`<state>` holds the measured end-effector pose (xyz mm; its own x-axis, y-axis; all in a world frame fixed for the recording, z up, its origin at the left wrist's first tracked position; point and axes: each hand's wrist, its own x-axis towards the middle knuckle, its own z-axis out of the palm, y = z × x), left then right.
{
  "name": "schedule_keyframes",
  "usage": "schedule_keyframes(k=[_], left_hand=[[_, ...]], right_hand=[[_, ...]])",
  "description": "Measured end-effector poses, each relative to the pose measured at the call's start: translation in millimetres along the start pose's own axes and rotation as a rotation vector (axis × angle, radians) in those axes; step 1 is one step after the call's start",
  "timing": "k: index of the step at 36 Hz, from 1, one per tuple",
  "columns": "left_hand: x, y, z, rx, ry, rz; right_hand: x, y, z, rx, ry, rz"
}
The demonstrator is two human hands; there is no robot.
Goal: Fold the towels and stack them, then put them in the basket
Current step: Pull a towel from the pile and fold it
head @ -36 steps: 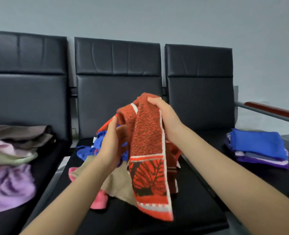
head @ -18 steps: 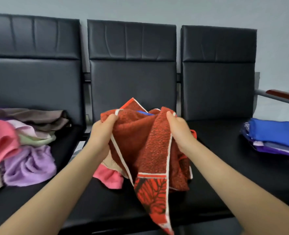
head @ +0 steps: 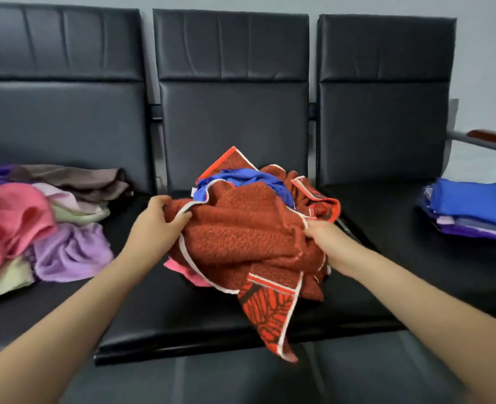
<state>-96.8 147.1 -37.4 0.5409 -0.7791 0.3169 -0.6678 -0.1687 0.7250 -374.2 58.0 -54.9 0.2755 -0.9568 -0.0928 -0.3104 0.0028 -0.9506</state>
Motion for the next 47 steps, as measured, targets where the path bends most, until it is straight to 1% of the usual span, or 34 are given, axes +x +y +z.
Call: schedule_keyframes(k=[2,3,4,5,7,10,12,14,19,21,24,26,27,29,31,33,35,37,39,42,44,45,47], left_hand=[[-2,-14,6,0.159,-0.157,-0.038],[-3,-18,8,0.209,-0.232,-0.056],[-3,-21,9,0.228,-0.286,-0.064],[-2,-23,10,0.231,-0.305,-0.056],[3,-24,12,0.227,-0.265,-0.011],[14,-16,18,0.181,-0.221,0.040],[19,-7,24,0.082,-0.228,-0.008],[25,-1,33,-0.022,-0.220,-0.046],[42,10,52,-0.123,-0.190,-0.085],[49,14,60,-0.158,-0.194,-0.101],[56,19,68,-0.242,-0.205,-0.127],[59,23,70,-0.394,-0.211,-0.189],[60,26,69,-0.471,-0.182,-0.204],[65,30,64,-0.609,-0.041,-0.192],[71,32,53,-0.703,0.140,-0.162],[77,26,38,-0.761,0.276,-0.170],[85,11,26,-0.843,0.333,-0.246],[91,-6,22,-0.894,0.293,-0.344],[91,-19,25,-0.925,0.178,-0.457],[82,-29,43,-0.801,0.000,-0.590],[72,-33,51,-0.719,-0.140,-0.668],[69,-36,53,-0.697,-0.213,-0.696],[65,-42,54,-0.689,-0.279,-0.727]], right_hand=[[-4,22,2,-0.151,-0.101,0.080],[-6,25,1,-0.208,-0.124,0.088],[-8,24,1,-0.252,-0.132,0.084],[-8,20,0,-0.292,-0.107,0.063],[-7,9,0,-0.361,-0.034,-0.018],[4,-3,5,-0.300,0.076,-0.102],[14,-7,12,-0.186,0.126,-0.089],[27,-10,19,-0.092,0.148,-0.037],[58,-17,35,0.103,0.139,0.072],[68,-22,37,0.102,0.115,0.087],[79,-23,40,0.004,0.063,0.058],[81,-24,42,0.053,0.011,-0.012],[81,-25,41,0.121,-0.002,-0.054],[80,-33,35,0.290,0.024,-0.128],[77,-43,23,0.443,0.103,-0.223],[72,-52,8,0.557,0.191,-0.296],[67,-52,-9,0.671,0.243,-0.303],[66,-42,-22,0.720,0.250,-0.211],[65,-25,-29,0.659,0.221,-0.023],[60,3,-32,0.572,0.113,0.192],[57,14,-33,0.533,0.076,0.267],[56,16,-33,0.519,0.053,0.271],[57,15,-35,0.520,0.002,0.254]])
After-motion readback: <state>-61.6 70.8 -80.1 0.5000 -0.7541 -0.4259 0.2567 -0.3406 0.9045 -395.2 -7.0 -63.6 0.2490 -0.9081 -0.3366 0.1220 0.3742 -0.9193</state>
